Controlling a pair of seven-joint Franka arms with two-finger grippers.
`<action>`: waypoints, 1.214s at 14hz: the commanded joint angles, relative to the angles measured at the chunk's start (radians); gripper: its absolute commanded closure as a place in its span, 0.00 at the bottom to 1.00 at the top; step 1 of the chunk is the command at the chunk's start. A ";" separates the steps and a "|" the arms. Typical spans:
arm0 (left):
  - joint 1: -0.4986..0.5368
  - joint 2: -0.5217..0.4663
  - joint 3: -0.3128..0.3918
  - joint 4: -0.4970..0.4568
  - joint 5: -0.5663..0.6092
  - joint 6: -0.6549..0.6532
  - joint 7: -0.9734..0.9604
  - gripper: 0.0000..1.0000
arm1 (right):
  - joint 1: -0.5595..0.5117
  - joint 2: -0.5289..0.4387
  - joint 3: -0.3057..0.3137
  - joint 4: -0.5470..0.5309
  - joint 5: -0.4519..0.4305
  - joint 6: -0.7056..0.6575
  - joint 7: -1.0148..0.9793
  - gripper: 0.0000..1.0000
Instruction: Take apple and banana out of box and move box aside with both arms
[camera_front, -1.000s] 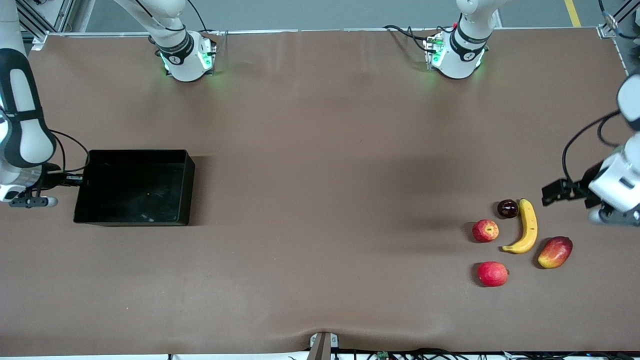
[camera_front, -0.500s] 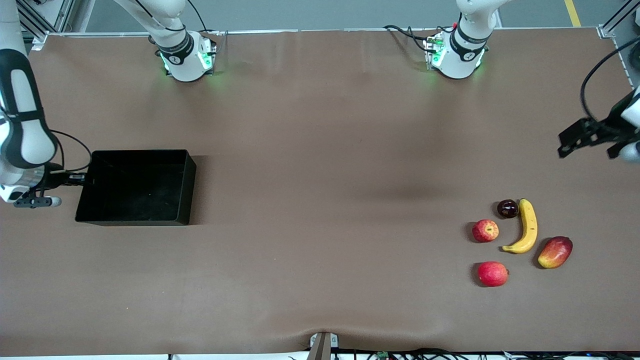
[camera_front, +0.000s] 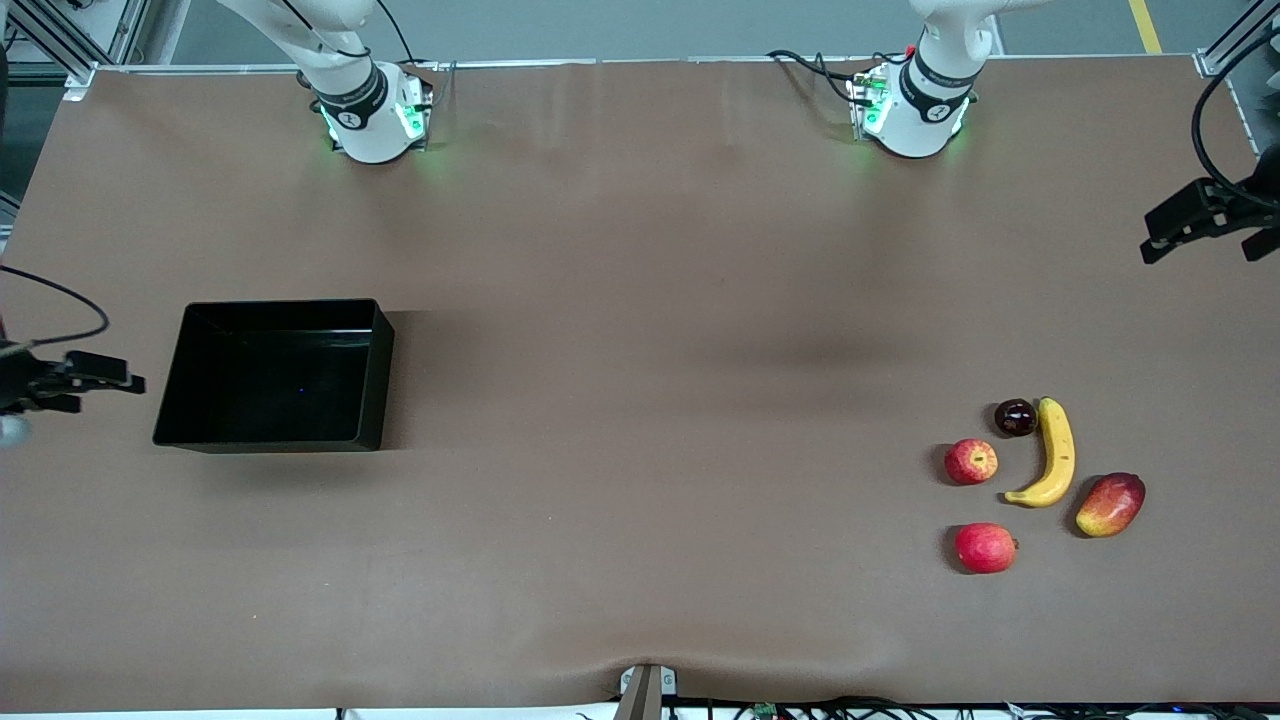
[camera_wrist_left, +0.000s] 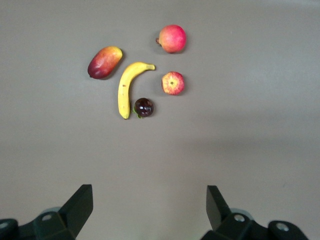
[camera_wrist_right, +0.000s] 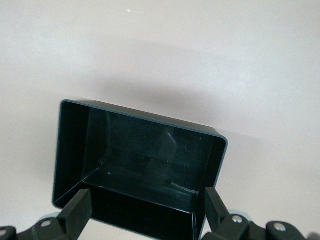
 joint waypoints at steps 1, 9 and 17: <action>-0.093 -0.070 0.094 -0.082 -0.021 -0.004 0.001 0.00 | -0.003 -0.042 0.007 0.112 0.009 -0.157 -0.002 0.00; -0.115 -0.111 0.087 -0.127 -0.041 0.013 -0.008 0.00 | 0.071 -0.211 0.011 0.091 0.035 -0.214 0.131 0.00; -0.113 -0.119 0.087 -0.143 -0.041 0.015 0.002 0.00 | 0.204 -0.551 0.038 -0.312 -0.040 -0.213 0.438 0.00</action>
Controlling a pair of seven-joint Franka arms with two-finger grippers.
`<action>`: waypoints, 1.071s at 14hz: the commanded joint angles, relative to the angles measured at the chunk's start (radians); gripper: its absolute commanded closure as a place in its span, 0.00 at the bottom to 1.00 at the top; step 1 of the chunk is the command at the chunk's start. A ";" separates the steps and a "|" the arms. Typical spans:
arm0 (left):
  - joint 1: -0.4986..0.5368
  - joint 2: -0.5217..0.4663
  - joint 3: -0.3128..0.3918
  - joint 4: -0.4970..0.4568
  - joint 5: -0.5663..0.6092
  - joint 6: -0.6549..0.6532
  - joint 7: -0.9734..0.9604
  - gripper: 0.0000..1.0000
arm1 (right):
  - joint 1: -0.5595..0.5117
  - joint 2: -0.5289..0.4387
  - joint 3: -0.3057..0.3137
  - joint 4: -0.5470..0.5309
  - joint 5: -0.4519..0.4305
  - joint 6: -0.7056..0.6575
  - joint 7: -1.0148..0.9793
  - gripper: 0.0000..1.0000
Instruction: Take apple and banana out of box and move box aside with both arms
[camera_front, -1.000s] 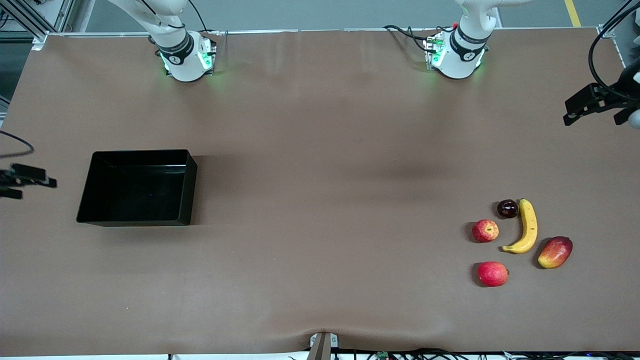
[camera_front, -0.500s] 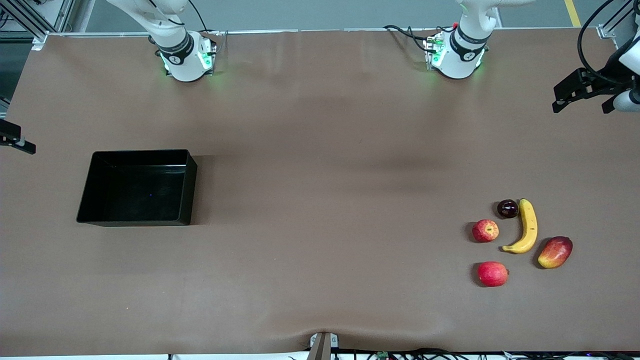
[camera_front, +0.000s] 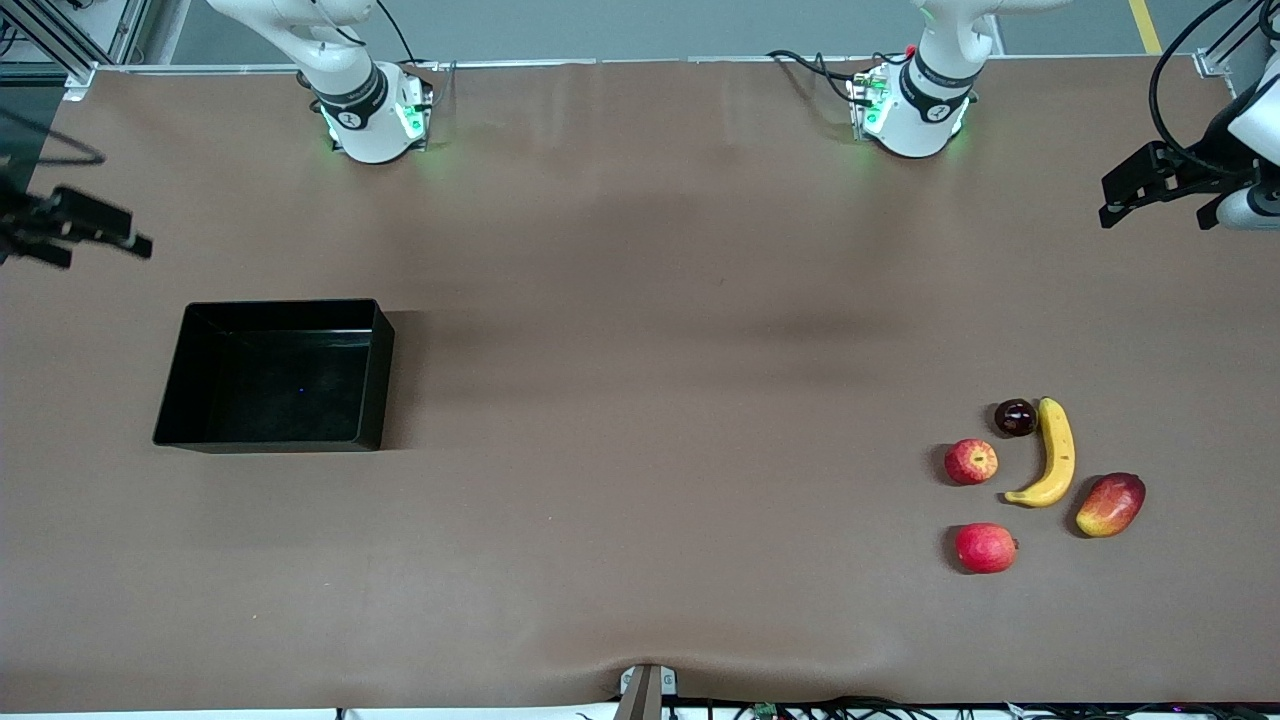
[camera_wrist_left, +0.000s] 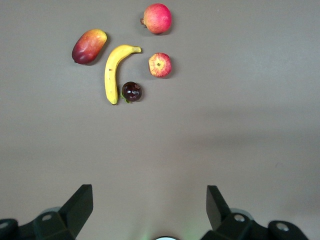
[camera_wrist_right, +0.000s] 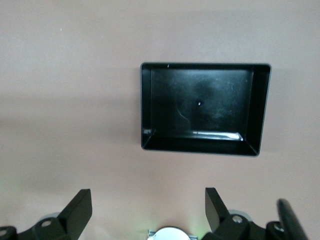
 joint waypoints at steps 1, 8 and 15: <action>-0.007 -0.026 0.009 -0.025 -0.018 0.012 0.002 0.00 | 0.046 -0.168 0.031 -0.203 -0.074 0.067 0.028 0.00; -0.005 -0.004 0.011 0.015 -0.015 0.012 0.005 0.00 | 0.039 -0.079 0.039 -0.096 -0.122 0.170 0.019 0.00; -0.008 0.024 0.011 0.049 -0.016 -0.031 -0.001 0.00 | -0.010 -0.048 0.036 -0.059 -0.051 0.109 0.017 0.00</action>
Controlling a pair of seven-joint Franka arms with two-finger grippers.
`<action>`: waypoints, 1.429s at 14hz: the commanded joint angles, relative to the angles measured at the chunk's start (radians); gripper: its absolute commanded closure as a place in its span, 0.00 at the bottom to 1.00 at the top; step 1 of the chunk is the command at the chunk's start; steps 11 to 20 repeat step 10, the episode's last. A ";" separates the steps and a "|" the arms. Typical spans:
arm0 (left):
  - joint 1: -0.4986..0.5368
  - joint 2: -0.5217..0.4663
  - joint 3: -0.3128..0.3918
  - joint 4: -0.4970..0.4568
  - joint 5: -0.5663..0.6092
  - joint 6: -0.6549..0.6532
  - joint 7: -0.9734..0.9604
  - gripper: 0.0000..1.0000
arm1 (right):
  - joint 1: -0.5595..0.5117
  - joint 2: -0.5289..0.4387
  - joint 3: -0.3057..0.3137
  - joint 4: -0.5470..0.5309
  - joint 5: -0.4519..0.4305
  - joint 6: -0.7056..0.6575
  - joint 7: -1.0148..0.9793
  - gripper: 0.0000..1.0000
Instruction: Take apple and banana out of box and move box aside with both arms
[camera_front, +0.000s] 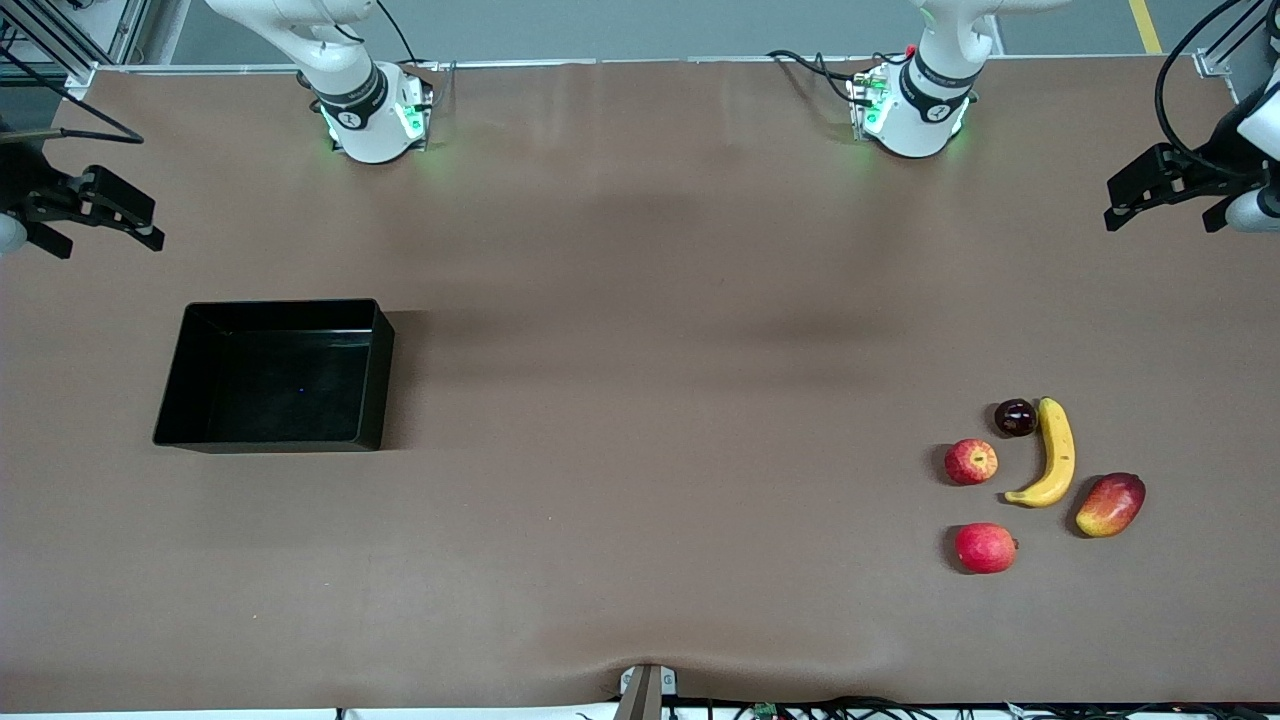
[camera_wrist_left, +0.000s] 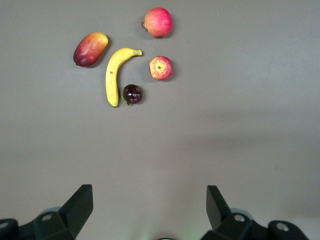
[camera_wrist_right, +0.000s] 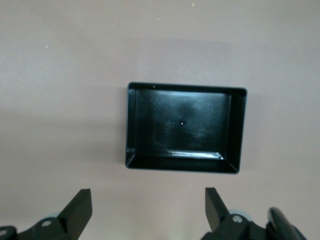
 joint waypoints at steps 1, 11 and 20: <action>-0.008 0.011 0.007 0.027 -0.015 -0.035 -0.001 0.00 | -0.047 0.011 0.006 0.023 0.067 -0.035 -0.001 0.00; -0.011 0.011 0.007 0.029 -0.016 -0.036 0.002 0.00 | -0.039 0.004 0.014 0.020 0.027 -0.058 -0.004 0.00; -0.011 0.011 0.007 0.029 -0.016 -0.036 0.002 0.00 | -0.039 0.004 0.014 0.020 0.027 -0.058 -0.004 0.00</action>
